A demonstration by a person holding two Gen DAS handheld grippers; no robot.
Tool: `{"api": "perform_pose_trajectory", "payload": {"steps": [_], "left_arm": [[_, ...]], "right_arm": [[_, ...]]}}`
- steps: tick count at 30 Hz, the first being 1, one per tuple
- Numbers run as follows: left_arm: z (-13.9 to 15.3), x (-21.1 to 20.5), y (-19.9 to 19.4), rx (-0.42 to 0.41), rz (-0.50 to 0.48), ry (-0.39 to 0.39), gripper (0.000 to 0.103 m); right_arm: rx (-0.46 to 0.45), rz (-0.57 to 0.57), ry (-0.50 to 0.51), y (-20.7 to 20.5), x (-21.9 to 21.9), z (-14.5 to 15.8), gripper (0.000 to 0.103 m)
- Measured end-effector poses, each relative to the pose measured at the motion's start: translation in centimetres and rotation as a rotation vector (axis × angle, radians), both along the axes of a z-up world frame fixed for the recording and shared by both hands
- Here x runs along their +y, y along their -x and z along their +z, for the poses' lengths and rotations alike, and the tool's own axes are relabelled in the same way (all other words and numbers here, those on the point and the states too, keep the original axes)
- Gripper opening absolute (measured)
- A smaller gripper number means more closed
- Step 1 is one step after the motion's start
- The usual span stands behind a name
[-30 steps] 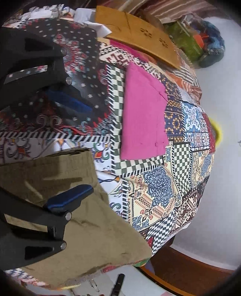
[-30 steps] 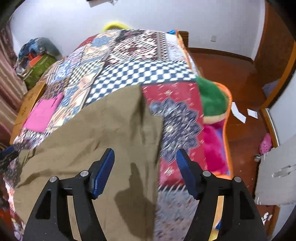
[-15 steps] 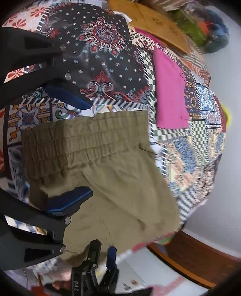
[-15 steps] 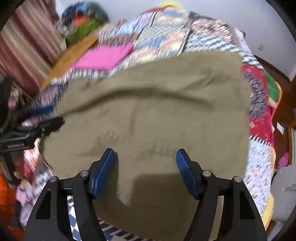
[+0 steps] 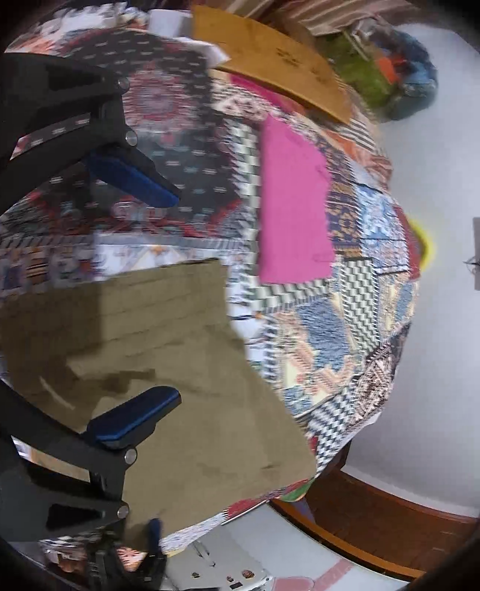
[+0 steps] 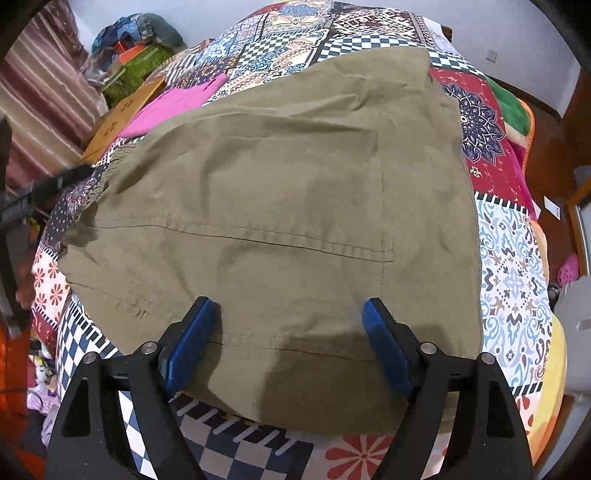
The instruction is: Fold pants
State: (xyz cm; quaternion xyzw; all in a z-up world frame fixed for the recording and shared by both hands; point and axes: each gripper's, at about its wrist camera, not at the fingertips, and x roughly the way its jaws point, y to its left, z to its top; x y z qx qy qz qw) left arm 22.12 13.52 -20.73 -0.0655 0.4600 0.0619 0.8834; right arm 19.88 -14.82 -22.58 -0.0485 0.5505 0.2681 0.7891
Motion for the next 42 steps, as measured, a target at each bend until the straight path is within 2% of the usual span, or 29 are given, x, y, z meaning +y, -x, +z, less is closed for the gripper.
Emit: {"api": "perform_pose_trajectory", "payload": {"steps": [4,7,8,10,13,15,20,23,26,30,33,38,42], "left_arm": [[-2.4,0.6,-4.9,0.071,-0.015,-0.048,0.099],[-5.7,1.0,-7.3,0.161,0.004,-0.140,0.091],[-6.5,1.3,-7.7,0.175,0.002,-0.127,0.091],[-7.3,2.1,-7.8,0.163,0.022,-0.103,0.098],[-7.4,2.4,-7.6,0.139,0.038,-0.134,0.103],[-7.6,2.4,-7.6,0.136,0.037,-0.155,0.103],[-7.0,2.8,-7.3,0.130,0.067,-0.125,0.103],[-5.0,2.8,-6.1,0.111,0.074,-0.113,0.098],[-1.7,1.4,-4.0,0.053,0.043,-0.124,0.097],[1.2,-1.1,-0.2,-0.003,-0.043,-0.058,0.097],[0.6,-2.9,1.7,0.019,-0.079,-0.050,0.097],[-3.4,-4.2,4.2,0.107,-0.065,-0.125,0.100],[-2.7,-2.8,6.0,0.085,-0.004,-0.058,0.100]], "right_arm": [[-0.016,0.001,0.007,0.3,0.4,0.2,0.079],[-0.020,0.003,0.009,0.3,0.3,0.2,0.079],[-0.023,0.003,0.009,0.6,0.0,0.2,0.079],[-0.030,0.006,0.016,0.8,-0.3,0.2,0.079],[-0.032,0.009,0.014,1.0,-0.6,0.3,0.079],[-0.035,0.005,0.019,1.1,-1.0,0.3,0.079],[-0.042,-0.020,0.035,1.7,-2.3,0.4,0.079],[-0.038,-0.036,0.038,2.1,-3.2,0.5,0.079],[-0.037,-0.059,0.045,2.3,-3.6,1.0,0.077],[-0.076,-0.070,0.057,2.7,-4.0,2.2,0.075],[-0.071,-0.079,0.060,2.9,-4.2,2.0,0.075],[-0.066,-0.095,0.065,3.7,-4.8,1.6,0.075],[-0.077,-0.118,0.076,3.9,-5.7,2.2,0.075]]}}
